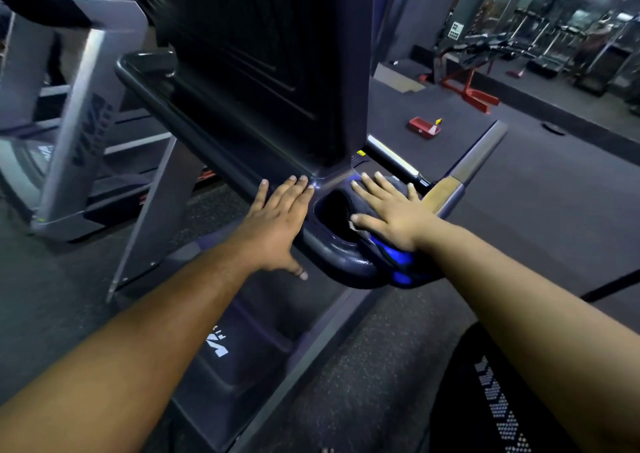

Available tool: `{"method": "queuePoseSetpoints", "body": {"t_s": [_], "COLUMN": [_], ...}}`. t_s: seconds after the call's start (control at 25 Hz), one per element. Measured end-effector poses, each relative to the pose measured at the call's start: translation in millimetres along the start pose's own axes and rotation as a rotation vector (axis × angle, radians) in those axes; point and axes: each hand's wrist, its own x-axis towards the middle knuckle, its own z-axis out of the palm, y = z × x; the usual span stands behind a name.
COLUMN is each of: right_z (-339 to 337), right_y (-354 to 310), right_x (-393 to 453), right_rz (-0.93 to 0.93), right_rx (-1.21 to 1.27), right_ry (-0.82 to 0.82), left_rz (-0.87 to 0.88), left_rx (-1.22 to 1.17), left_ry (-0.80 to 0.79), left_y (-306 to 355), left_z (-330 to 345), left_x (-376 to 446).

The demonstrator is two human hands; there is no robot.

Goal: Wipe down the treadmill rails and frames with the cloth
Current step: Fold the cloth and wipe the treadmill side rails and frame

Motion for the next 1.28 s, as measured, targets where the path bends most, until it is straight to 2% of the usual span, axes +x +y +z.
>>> {"method": "queuePoseSetpoints", "body": {"t_s": [0.12,0.32,0.56,0.68,0.76,0.84,0.92,0.96,1.04,1.16,1.2,1.28], "right_z": [-10.6,3.3,-5.2,11.4,17.6,11.3,6.6,7.5,12.5,12.9,10.9,11.5], "right_y": [-37.9,-19.6,-67.6,-75.7,-90.7,-107.5,-117.7,-113.5,-87.6,-21.1,-6.2,-7.1], "right_x": [28.2,-27.6,7.3,-23.9,-31.3,-11.5,-1.8,-6.2,-23.5,-36.9,-36.4,-35.9], "right_rz": [0.136,0.022,0.117,0.015,0.075,0.189,0.204,0.157,-0.095,-0.467,-0.498,-0.393], "right_rx": [-0.049,0.029,0.071,0.007,-0.012,0.120,0.169,0.150,0.071,0.026,-0.012,-0.074], "right_ry": [-0.105,-0.008,-0.065,0.072,0.206,0.227,0.209,0.246,0.374,0.263,0.230,0.217], "left_rz": [-0.001,0.001,-0.015,-0.023,-0.032,-0.034,-0.038,-0.034,-0.021,-0.011,-0.011,-0.020], "left_rx": [0.012,-0.001,0.006,0.015,0.013,0.008,-0.010,-0.011,0.003,0.023,0.015,0.006], "left_ry": [-0.019,0.003,0.001,-0.003,0.004,0.012,0.027,0.023,0.013,-0.005,-0.005,0.011], "left_y": [0.9,0.4,0.3,3.2,3.3,2.9,-0.5,-1.7,-1.7,-0.2,-0.4,-0.7], "left_z": [-1.6,-0.8,-1.2,-3.6,-2.2,-1.5,-1.1,-0.8,-0.1,0.2,0.2,-0.8], "left_x": [-1.8,-0.5,-1.1,0.2,-0.4,-0.2,-0.6,-0.6,0.1,-0.5,-0.9,-0.8]}}
